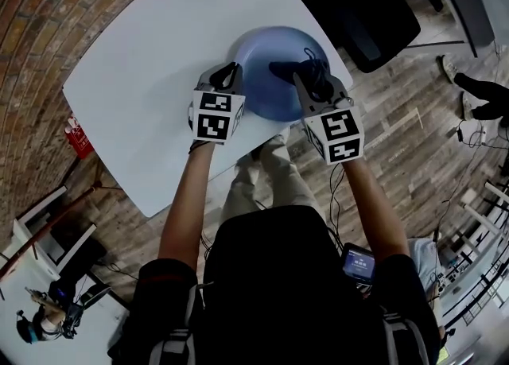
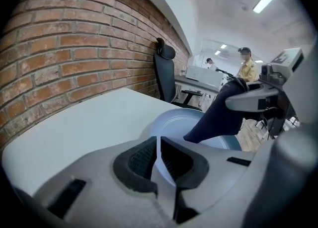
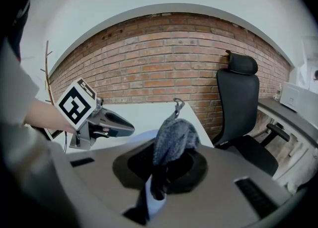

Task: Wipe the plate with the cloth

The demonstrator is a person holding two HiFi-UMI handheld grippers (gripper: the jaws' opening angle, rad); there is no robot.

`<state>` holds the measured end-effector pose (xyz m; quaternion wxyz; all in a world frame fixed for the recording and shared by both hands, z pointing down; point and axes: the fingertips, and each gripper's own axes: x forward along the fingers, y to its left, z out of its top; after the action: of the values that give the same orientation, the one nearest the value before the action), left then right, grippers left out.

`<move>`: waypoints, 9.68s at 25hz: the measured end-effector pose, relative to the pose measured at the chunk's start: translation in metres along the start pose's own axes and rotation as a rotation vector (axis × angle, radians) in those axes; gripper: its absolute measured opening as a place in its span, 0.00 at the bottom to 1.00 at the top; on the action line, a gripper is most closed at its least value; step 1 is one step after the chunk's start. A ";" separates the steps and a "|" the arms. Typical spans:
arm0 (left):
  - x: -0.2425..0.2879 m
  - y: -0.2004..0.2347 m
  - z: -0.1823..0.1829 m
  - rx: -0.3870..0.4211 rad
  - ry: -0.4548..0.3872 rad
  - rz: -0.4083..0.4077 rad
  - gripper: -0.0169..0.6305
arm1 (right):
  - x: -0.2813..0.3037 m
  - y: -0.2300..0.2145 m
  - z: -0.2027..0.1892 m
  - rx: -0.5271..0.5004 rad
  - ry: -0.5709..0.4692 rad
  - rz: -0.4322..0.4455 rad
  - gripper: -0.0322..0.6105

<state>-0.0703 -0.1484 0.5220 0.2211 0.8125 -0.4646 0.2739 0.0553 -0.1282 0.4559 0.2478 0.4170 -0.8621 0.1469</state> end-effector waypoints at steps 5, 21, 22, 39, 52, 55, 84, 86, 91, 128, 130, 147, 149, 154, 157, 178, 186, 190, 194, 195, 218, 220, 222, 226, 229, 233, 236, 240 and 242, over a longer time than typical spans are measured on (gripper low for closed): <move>0.015 0.010 0.006 0.022 0.021 -0.006 0.06 | 0.011 0.001 -0.002 0.004 0.009 0.011 0.11; 0.042 0.020 0.001 -0.024 0.073 -0.077 0.06 | 0.035 -0.005 -0.010 0.056 0.044 0.008 0.11; 0.043 0.020 0.001 -0.027 0.073 -0.081 0.06 | 0.036 -0.004 -0.010 0.057 0.047 0.009 0.11; 0.059 0.013 0.001 -0.022 0.121 -0.128 0.16 | 0.044 0.001 -0.014 0.030 0.069 0.010 0.11; 0.060 0.018 0.001 -0.018 0.132 -0.121 0.08 | 0.047 -0.001 -0.013 0.009 0.072 0.010 0.11; 0.059 0.018 0.002 -0.014 0.135 -0.118 0.08 | 0.047 -0.002 -0.010 0.007 0.067 0.013 0.11; 0.059 0.021 0.001 -0.049 0.149 -0.092 0.07 | 0.072 0.001 -0.016 -0.566 0.250 0.103 0.11; 0.058 0.021 0.001 -0.046 0.149 -0.091 0.07 | 0.074 0.002 -0.020 -0.592 0.262 0.106 0.11; 0.058 0.021 0.000 -0.042 0.146 -0.090 0.07 | 0.079 0.006 -0.028 -0.652 0.283 0.131 0.11; 0.058 0.020 0.001 -0.030 0.144 -0.097 0.07 | 0.102 0.004 -0.048 -0.800 0.373 0.140 0.11; 0.058 0.020 0.000 -0.028 0.145 -0.095 0.07 | 0.099 0.004 -0.050 -0.798 0.376 0.138 0.11; 0.058 0.020 0.000 -0.051 0.136 -0.099 0.07 | 0.069 -0.003 -0.072 -0.747 0.431 0.121 0.11; 0.058 0.020 0.000 -0.048 0.136 -0.096 0.07 | 0.067 -0.002 -0.074 -0.736 0.436 0.123 0.11; 0.058 0.020 0.000 -0.045 0.136 -0.099 0.07 | 0.060 -0.002 -0.078 -0.700 0.450 0.128 0.11; 0.058 0.020 0.000 -0.048 0.134 -0.098 0.07 | 0.055 -0.001 -0.081 -0.693 0.458 0.129 0.11; 0.058 0.020 0.001 -0.053 0.134 -0.100 0.07 | 0.032 0.041 -0.100 -0.582 0.536 0.246 0.11; 0.058 0.020 0.001 -0.052 0.132 -0.097 0.07 | 0.034 0.062 -0.101 -0.576 0.529 0.289 0.11; 0.058 0.020 0.001 -0.041 0.130 -0.094 0.07 | 0.040 0.074 -0.097 -0.572 0.518 0.296 0.11; 0.058 0.020 0.000 -0.042 0.129 -0.094 0.07 | 0.047 0.079 -0.093 -0.557 0.506 0.305 0.11; 0.059 0.020 0.000 -0.042 0.129 -0.093 0.07 | 0.049 0.079 -0.093 -0.551 0.504 0.308 0.11; 0.059 0.018 0.001 -0.031 0.115 -0.091 0.07 | 0.080 0.072 -0.070 -0.495 0.464 0.298 0.11; 0.059 0.018 0.001 -0.031 0.114 -0.090 0.07 | 0.083 0.071 -0.068 -0.497 0.458 0.298 0.11; 0.059 0.018 0.001 -0.032 0.113 -0.088 0.07 | 0.086 0.070 -0.067 -0.503 0.453 0.296 0.11; 0.059 0.018 0.001 -0.031 0.112 -0.083 0.07 | 0.091 0.067 -0.063 -0.509 0.443 0.293 0.11; 0.059 0.018 0.001 -0.026 0.110 -0.080 0.07 | 0.095 0.063 -0.059 -0.518 0.436 0.291 0.11; 0.059 0.018 0.001 -0.025 0.107 -0.081 0.07 | 0.100 0.059 -0.055 -0.525 0.431 0.285 0.11; 0.059 0.018 0.001 -0.024 0.104 -0.081 0.07 | 0.103 0.054 -0.052 -0.526 0.426 0.275 0.11; 0.059 0.019 0.001 -0.026 0.101 -0.077 0.07 | 0.108 0.047 -0.049 -0.534 0.422 0.260 0.11; 0.059 0.019 0.001 -0.026 0.101 -0.079 0.07 | 0.110 0.043 -0.047 -0.534 0.423 0.255 0.11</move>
<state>-0.0620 -0.1952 0.5618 0.2655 0.8125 -0.4237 0.2996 -0.0227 -0.1508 0.5537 0.5003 0.1870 -0.8449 0.0293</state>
